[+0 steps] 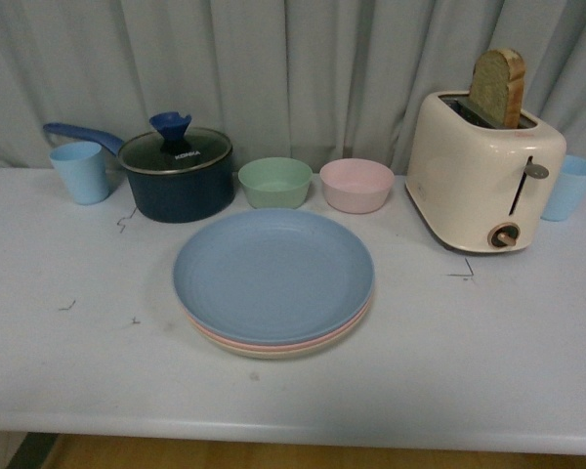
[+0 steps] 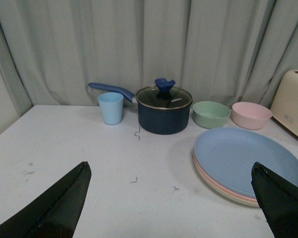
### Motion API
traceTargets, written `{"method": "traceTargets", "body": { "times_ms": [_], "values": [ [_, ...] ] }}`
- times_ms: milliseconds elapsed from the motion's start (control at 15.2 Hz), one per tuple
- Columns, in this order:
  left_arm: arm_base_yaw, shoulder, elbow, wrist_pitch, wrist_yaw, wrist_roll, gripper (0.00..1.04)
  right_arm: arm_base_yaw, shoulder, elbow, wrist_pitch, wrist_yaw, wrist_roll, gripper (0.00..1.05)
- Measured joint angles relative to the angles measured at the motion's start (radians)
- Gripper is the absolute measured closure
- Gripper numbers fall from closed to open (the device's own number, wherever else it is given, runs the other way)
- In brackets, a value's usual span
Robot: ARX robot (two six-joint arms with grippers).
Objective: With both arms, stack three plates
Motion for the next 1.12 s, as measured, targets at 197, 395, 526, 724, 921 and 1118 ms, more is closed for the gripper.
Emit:
{"method": "traceTargets", "body": {
  "times_ms": [197, 395, 526, 724, 921, 1118],
  "values": [
    [0.000, 0.000, 0.000, 0.000, 0.000, 0.000, 0.07, 0.000, 0.000, 0.000, 0.000, 0.000, 0.000, 0.10],
    [0.000, 0.000, 0.000, 0.000, 0.000, 0.000, 0.07, 0.000, 0.000, 0.000, 0.000, 0.000, 0.000, 0.06],
    [0.000, 0.000, 0.000, 0.000, 0.000, 0.000, 0.07, 0.000, 0.000, 0.000, 0.000, 0.000, 0.000, 0.06],
    [0.000, 0.000, 0.000, 0.000, 0.000, 0.000, 0.07, 0.000, 0.000, 0.000, 0.000, 0.000, 0.000, 0.06],
    [0.000, 0.000, 0.000, 0.000, 0.000, 0.000, 0.07, 0.000, 0.000, 0.000, 0.000, 0.000, 0.000, 0.06],
    [0.000, 0.000, 0.000, 0.000, 0.000, 0.000, 0.07, 0.000, 0.000, 0.000, 0.000, 0.000, 0.000, 0.06]
  ]
}}
